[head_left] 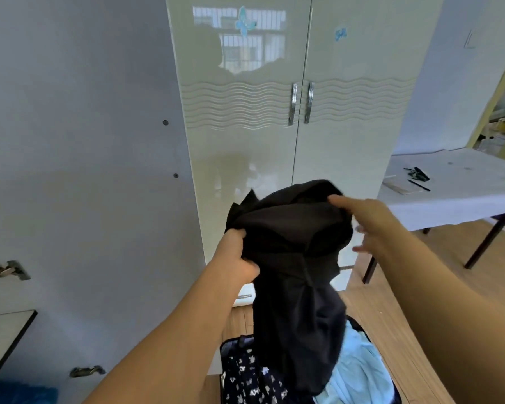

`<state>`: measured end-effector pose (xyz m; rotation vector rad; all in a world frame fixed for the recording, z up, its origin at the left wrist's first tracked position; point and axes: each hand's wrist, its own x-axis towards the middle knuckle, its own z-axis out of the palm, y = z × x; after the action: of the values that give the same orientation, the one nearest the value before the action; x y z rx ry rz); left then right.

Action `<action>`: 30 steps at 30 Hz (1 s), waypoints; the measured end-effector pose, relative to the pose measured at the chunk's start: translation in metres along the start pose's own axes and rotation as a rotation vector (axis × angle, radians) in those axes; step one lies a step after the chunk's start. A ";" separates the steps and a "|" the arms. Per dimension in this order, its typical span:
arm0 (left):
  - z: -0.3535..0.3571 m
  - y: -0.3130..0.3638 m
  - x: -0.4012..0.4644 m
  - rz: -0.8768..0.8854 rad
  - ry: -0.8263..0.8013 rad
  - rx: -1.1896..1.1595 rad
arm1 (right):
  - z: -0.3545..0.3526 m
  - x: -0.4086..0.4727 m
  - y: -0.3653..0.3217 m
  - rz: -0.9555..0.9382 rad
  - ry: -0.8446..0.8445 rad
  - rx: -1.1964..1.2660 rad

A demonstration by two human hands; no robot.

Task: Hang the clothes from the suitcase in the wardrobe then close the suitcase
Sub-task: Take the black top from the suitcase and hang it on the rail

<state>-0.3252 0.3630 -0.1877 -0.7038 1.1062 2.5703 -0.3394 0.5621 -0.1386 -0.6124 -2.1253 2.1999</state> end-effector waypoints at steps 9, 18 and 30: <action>0.025 0.026 -0.018 0.069 -0.105 0.308 | 0.033 -0.028 0.038 -0.185 -0.578 -0.425; -0.020 0.021 -0.002 0.502 0.038 1.425 | 0.055 -0.022 0.010 0.294 -0.299 0.546; -0.019 0.025 -0.019 0.113 -0.115 0.148 | 0.007 0.021 0.015 0.056 0.074 0.091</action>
<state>-0.3128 0.3316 -0.1740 -0.4659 1.3154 2.5505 -0.3564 0.5605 -0.1587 -0.7432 -1.9842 2.2506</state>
